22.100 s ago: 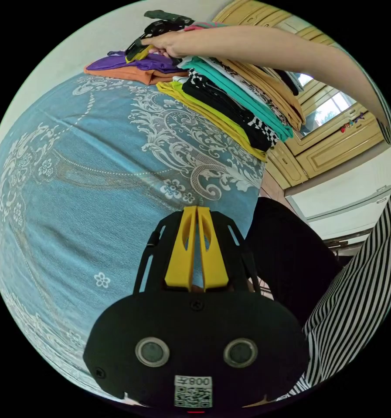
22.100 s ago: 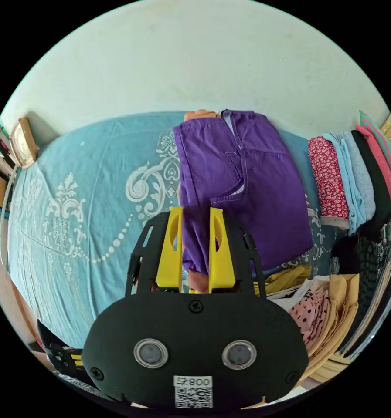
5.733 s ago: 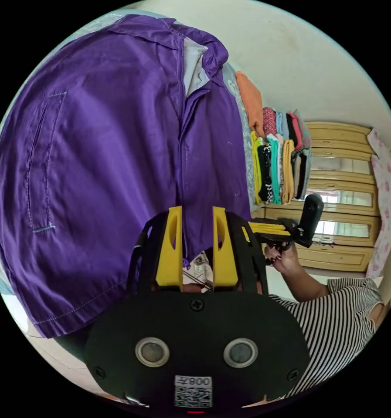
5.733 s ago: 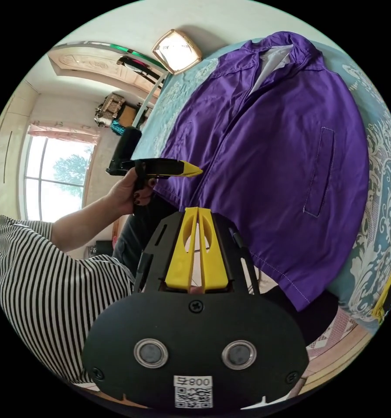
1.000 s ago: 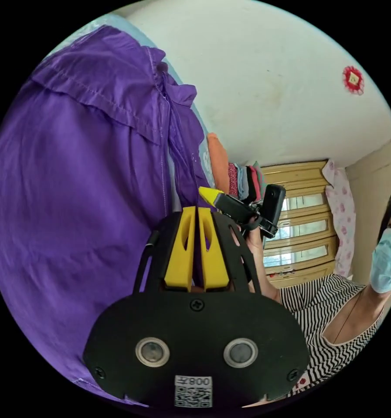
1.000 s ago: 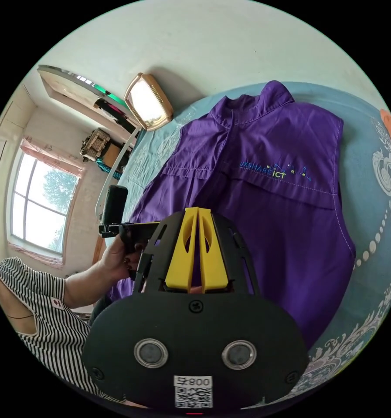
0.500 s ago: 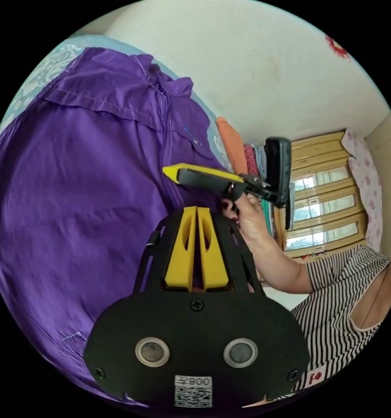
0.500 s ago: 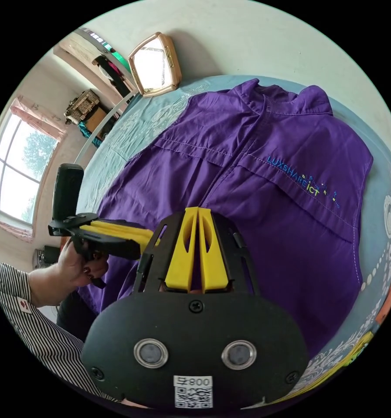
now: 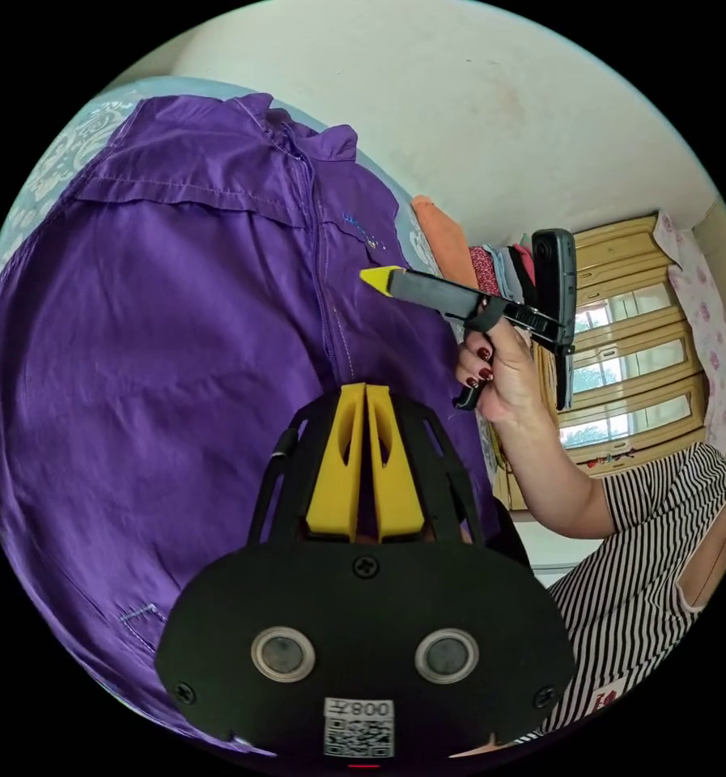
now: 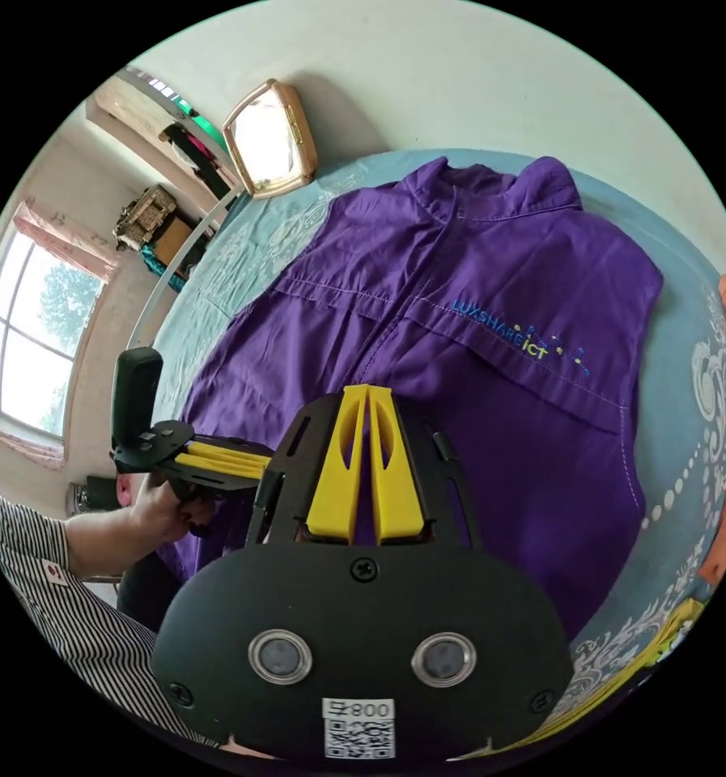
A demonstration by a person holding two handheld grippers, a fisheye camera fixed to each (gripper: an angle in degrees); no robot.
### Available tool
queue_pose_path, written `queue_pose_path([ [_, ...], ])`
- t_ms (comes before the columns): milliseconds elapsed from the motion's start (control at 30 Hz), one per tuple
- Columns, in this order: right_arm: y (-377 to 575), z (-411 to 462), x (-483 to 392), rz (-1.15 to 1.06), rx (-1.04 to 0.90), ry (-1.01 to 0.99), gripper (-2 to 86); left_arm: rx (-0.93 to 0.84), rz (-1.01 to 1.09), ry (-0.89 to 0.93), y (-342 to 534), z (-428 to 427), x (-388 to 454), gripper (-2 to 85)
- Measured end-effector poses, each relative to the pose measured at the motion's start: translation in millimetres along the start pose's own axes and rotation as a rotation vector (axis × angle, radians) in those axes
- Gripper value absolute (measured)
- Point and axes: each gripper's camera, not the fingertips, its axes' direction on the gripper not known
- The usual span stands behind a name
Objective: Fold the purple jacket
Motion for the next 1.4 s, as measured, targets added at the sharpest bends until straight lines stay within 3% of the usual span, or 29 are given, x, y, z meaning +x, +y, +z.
queue_pose_path([
  [167, 46, -58, 49, 0.166, 0.126, 0.178, 0.2, -0.002, 0.001, -0.057, -3, -8, 3, 0.1],
  [267, 73, -59, 95, 0.319, 0.084, 0.265, 0.1, -0.035, -0.021, -0.102, -3, -3, 3, 0.2],
  [333, 88, -63, 116, 0.382, 0.127, 0.128, 0.1, -0.031, -0.019, -0.102, -1, -4, 8, 0.1],
  [400, 88, -66, 117, 0.393, 0.115, 0.113, 0.1, -0.017, -0.012, -0.099, 0, -9, 11, 0.1],
  [633, 21, -84, 109, 0.254, 0.272, 0.106, 0.0, 0.15, -0.019, -0.228, -10, -58, 5, 0.2],
  [867, -84, -46, 151, 0.314, 0.149, 0.209, 0.0, 0.146, -0.137, -0.421, -22, -80, -27, 0.2],
  [967, -100, -26, 147, 0.283, 0.091, 0.312, 0.0, 0.19, -0.16, -0.316, -14, -87, -36, 0.1],
  [1100, -97, -22, 137, 0.247, 0.078, 0.372, 0.1, 0.219, -0.135, -0.37, 1, -93, -19, 0.1],
  [1233, -84, -41, 128, 0.223, 0.14, 0.3, 0.1, 0.345, -0.058, -0.316, 8, -109, -3, 0.2],
  [1400, -79, -44, 109, 0.139, 0.192, 0.201, 0.1, 0.308, 0.005, -0.342, -30, -101, -3, 0.2],
])
